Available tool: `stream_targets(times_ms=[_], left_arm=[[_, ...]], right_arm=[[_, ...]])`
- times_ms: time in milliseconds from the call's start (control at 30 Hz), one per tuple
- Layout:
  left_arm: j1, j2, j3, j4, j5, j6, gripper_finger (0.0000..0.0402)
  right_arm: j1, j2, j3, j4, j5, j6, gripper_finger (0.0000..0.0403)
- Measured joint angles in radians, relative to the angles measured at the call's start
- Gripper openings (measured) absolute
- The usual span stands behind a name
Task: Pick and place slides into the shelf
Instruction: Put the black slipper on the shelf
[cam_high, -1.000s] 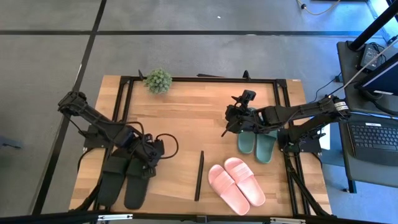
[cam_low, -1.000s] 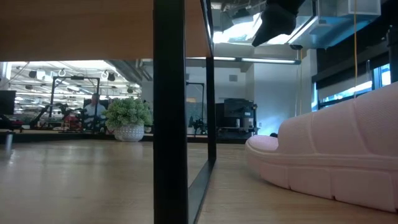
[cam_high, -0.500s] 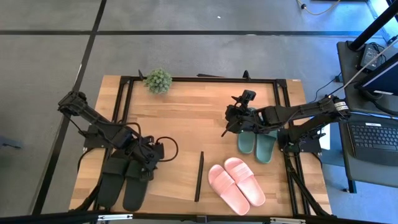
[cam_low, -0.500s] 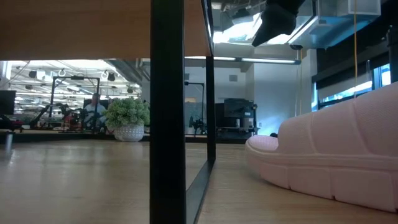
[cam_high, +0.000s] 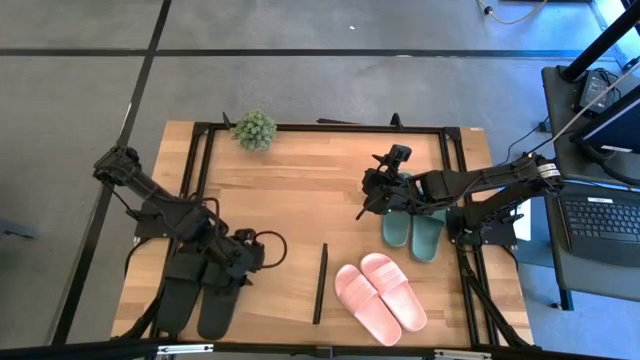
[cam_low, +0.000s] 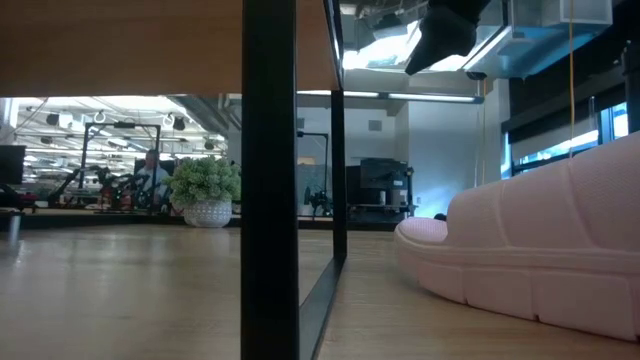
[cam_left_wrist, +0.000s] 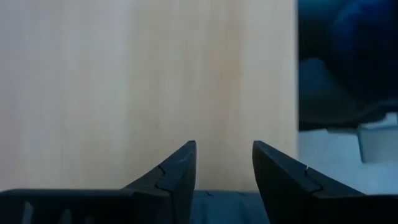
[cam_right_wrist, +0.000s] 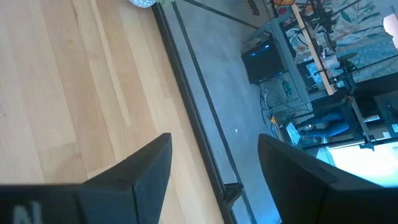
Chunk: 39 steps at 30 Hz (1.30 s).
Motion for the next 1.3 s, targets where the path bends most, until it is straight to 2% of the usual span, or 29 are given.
stream_targets(times_ms=[167, 433, 833, 1300], left_arm=[[-0.040, 0.000, 0.000, 0.015, -0.002, 0.005, 0.0148], [-0.088, 0.000, -0.009, 0.072, -0.074, 0.025, 0.0148], [-0.088, 0.001, -0.100, 0.177, -0.072, 0.013, 0.0148], [-0.091, 0.001, -0.104, 0.164, 0.021, -0.082, 0.0148]], right_arm=[[0.000, 0.000, 0.000, 0.000, 0.000, 0.000, 0.0239], [0.000, 0.000, 0.000, 0.000, 0.000, 0.003, 0.0239], [0.000, 0.000, 0.000, 0.000, 0.000, 0.004, 0.0239], [0.000, 0.000, 0.000, 0.000, 0.000, 0.005, 0.0239]])
